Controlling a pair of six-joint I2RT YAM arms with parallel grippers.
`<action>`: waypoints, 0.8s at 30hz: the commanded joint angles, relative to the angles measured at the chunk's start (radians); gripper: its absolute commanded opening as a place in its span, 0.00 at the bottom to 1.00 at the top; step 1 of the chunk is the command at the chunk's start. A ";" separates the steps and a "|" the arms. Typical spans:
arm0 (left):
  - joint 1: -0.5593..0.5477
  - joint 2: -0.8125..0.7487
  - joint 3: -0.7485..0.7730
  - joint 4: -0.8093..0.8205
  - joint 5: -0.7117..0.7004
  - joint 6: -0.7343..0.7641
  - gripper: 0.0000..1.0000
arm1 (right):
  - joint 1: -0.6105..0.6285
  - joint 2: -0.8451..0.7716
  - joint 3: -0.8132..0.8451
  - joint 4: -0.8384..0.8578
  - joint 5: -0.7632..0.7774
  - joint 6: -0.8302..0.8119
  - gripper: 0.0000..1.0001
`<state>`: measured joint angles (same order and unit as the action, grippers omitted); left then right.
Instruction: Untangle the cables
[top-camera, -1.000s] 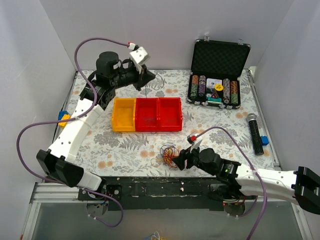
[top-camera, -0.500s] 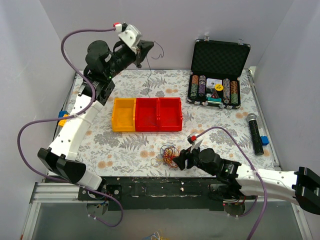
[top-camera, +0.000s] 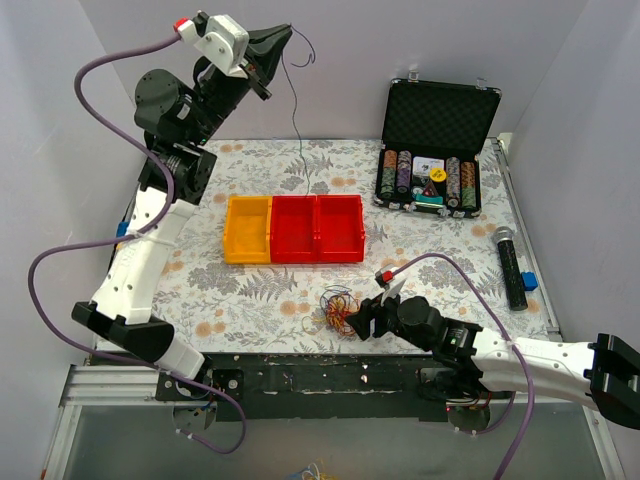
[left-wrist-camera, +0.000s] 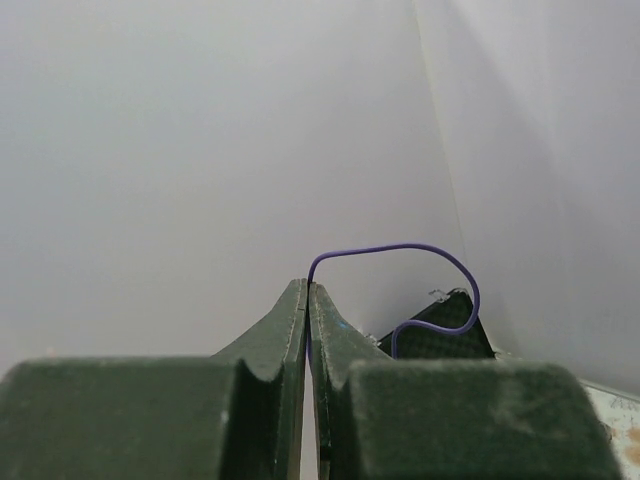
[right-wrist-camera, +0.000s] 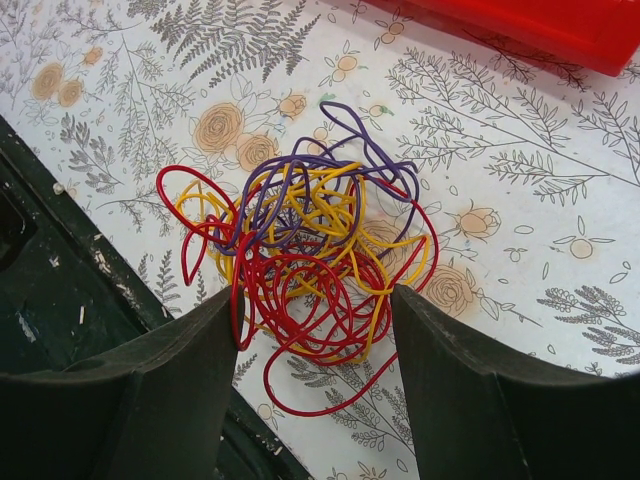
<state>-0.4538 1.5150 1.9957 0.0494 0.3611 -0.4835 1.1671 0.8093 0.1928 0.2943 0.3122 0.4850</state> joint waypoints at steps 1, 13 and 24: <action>0.000 -0.013 -0.043 0.035 -0.054 0.011 0.00 | 0.003 -0.007 0.005 0.049 0.013 0.015 0.68; -0.002 0.138 0.309 0.242 -0.215 0.006 0.00 | 0.003 -0.010 -0.001 0.051 0.018 0.018 0.68; 0.000 -0.004 -0.049 0.265 -0.195 0.039 0.00 | 0.003 0.010 -0.009 0.071 0.007 0.023 0.68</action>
<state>-0.4538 1.5505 2.0655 0.3061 0.1825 -0.4660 1.1671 0.8200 0.1913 0.3161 0.3115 0.4992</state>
